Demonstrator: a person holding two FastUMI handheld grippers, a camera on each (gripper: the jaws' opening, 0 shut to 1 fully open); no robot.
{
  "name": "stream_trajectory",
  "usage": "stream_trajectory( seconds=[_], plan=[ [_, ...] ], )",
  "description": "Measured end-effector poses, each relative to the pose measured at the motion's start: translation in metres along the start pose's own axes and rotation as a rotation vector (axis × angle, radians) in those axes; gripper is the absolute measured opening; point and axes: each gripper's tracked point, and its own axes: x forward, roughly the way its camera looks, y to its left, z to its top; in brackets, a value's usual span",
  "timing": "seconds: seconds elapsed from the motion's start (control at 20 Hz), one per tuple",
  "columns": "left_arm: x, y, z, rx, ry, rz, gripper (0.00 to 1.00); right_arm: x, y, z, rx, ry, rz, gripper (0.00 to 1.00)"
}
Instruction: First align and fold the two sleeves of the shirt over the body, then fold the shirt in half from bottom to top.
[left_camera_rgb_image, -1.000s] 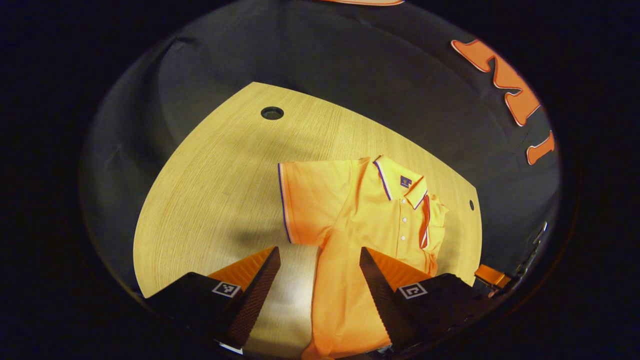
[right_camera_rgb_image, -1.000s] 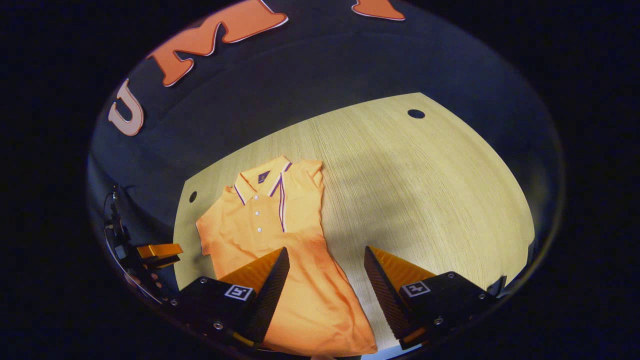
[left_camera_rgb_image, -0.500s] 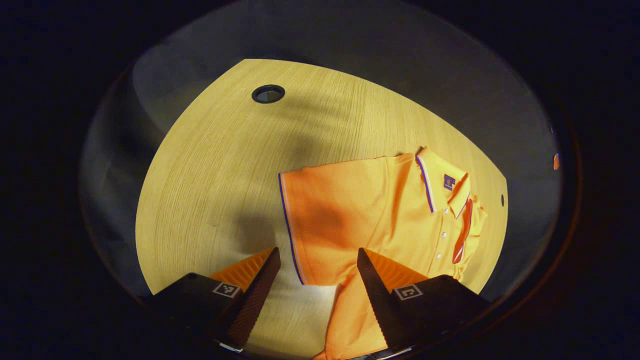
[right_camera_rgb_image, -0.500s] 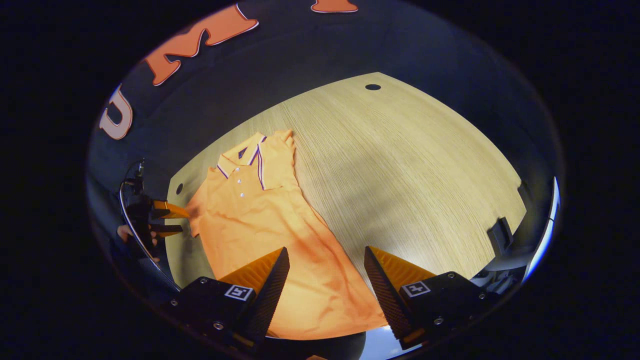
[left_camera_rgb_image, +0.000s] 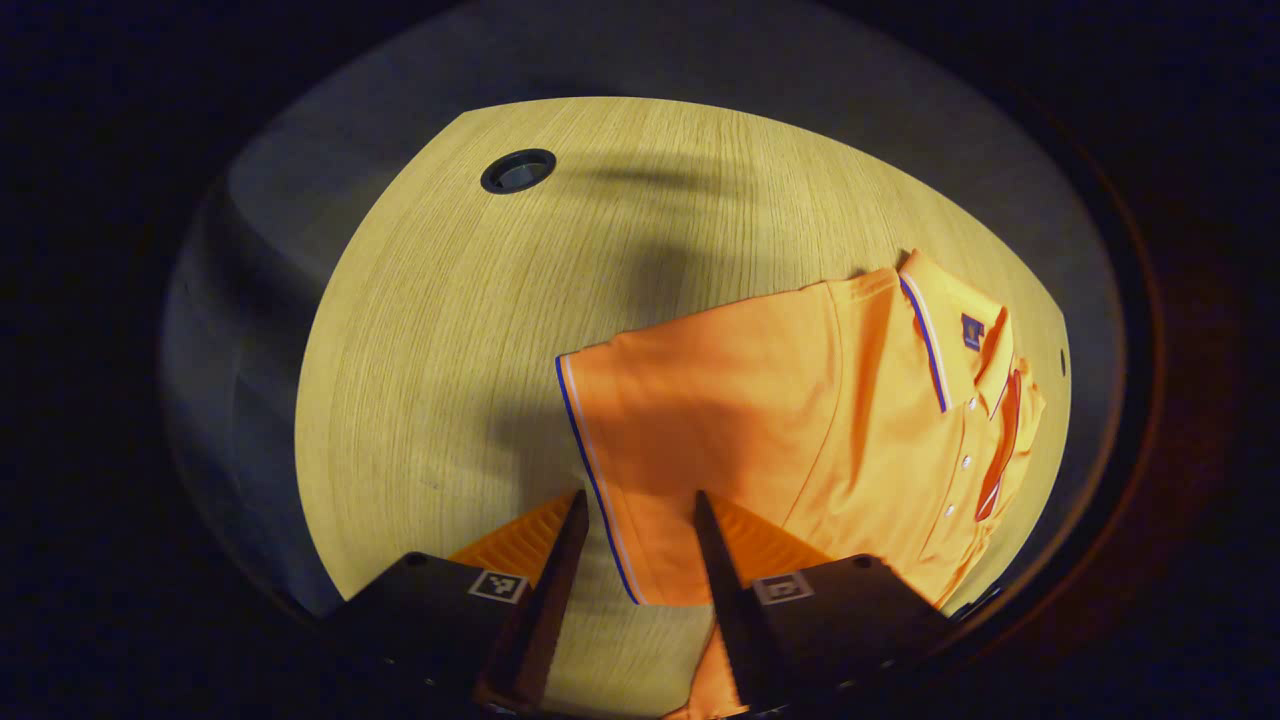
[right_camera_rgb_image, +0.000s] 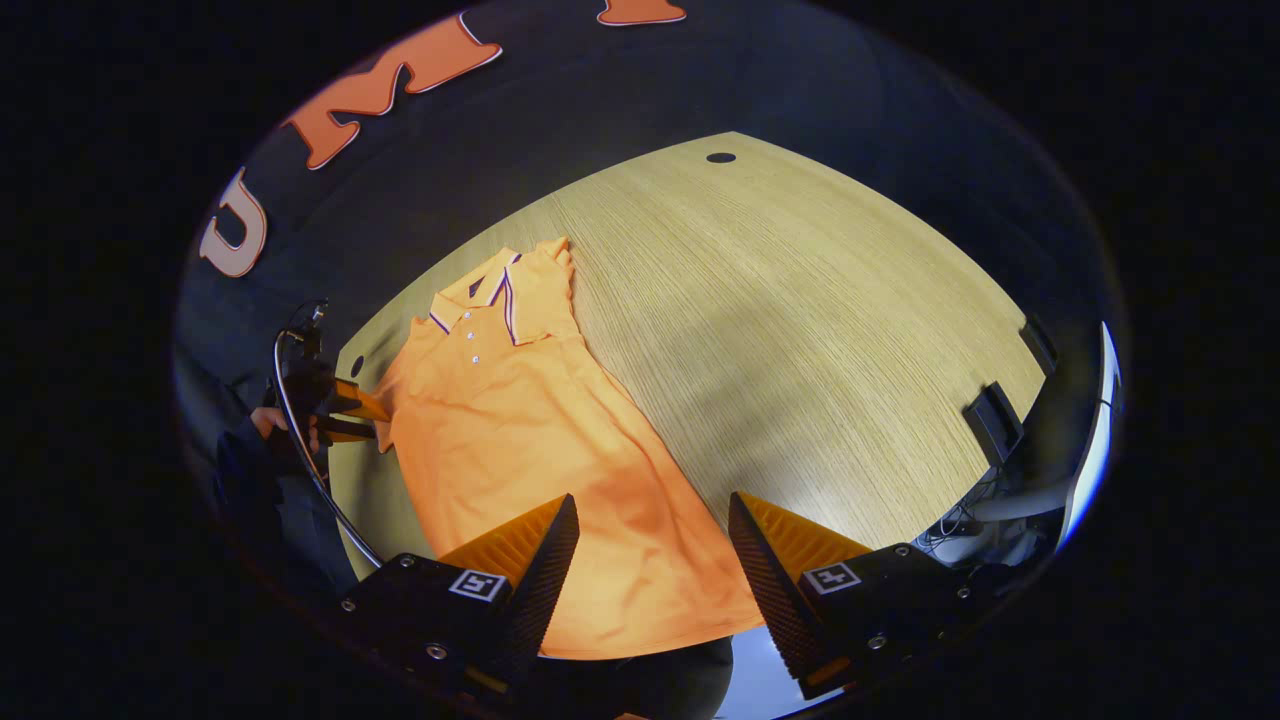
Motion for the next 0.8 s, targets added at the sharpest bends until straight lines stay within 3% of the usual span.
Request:
stream_trajectory(
  seconds=[0.1,0.2,0.25,0.35,0.55,0.8],
  plan=[
    [0.002,-0.006,0.003,0.02,-0.017,-0.018,0.34,0.001,-0.002,-0.005,0.018,0.002,0.002,0.92],
    [0.004,-0.011,0.002,0.058,-0.037,-0.048,0.14,-0.003,-0.006,-0.008,0.021,0.003,0.006,0.92],
    [0.002,-0.014,0.003,0.062,-0.049,-0.064,0.14,-0.005,-0.008,-0.009,0.016,0.001,0.006,0.92],
    [-0.006,-0.025,0.008,0.068,-0.082,-0.101,0.04,-0.007,-0.012,-0.01,0.011,0.002,0.0,0.93],
    [-0.035,-0.047,0.023,0.171,-0.168,-0.133,0.04,-0.007,-0.019,-0.014,0.036,0.007,-0.002,0.92],
    [-0.047,-0.086,0.027,0.238,-0.19,-0.157,0.04,-0.01,-0.023,-0.023,0.035,0.014,-0.007,0.92]
  ],
)
